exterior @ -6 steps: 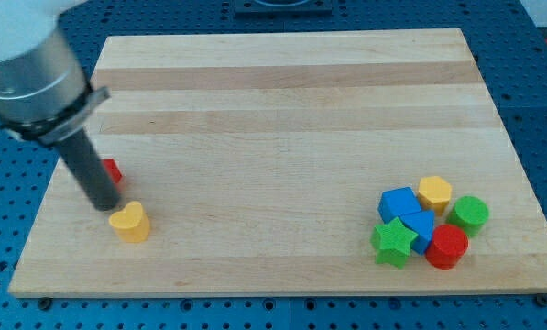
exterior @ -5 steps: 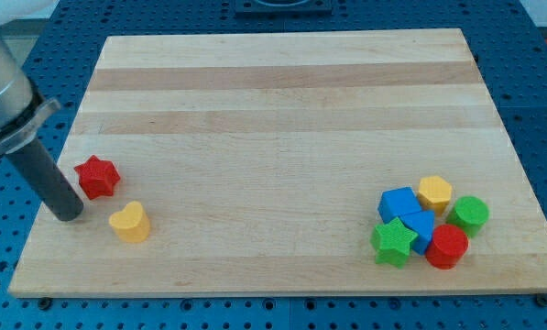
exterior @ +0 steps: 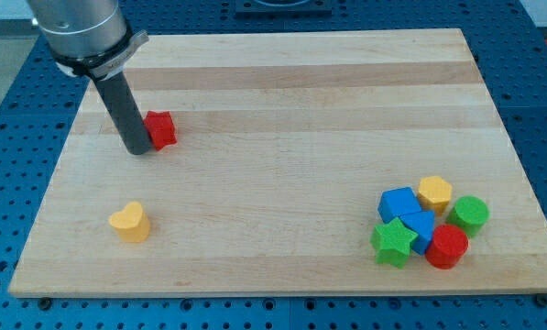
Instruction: Push the red star towards center of the board
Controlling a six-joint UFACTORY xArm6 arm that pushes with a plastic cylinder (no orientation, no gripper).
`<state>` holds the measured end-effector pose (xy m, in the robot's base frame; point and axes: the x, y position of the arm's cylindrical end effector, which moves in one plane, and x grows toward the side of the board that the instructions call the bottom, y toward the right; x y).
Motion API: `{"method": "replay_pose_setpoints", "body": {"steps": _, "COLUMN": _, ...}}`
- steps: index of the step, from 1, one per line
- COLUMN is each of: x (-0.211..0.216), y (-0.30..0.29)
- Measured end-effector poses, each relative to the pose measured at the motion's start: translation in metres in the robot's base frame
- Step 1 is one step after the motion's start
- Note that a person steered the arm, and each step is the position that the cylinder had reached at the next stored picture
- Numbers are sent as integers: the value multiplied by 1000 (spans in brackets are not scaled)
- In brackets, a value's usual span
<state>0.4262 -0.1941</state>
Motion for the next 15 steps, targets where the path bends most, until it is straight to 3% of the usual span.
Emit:
{"method": "replay_pose_setpoints", "body": {"steps": 4, "x": -24, "y": 0}}
{"method": "replay_pose_setpoints", "body": {"steps": 6, "x": -56, "y": 8}}
{"method": "replay_pose_setpoints", "body": {"steps": 9, "x": -46, "y": 11}}
{"method": "replay_pose_setpoints", "body": {"steps": 11, "x": -45, "y": 44}}
{"method": "replay_pose_setpoints", "body": {"steps": 13, "x": -45, "y": 112}}
{"method": "replay_pose_setpoints", "body": {"steps": 15, "x": -46, "y": 123}}
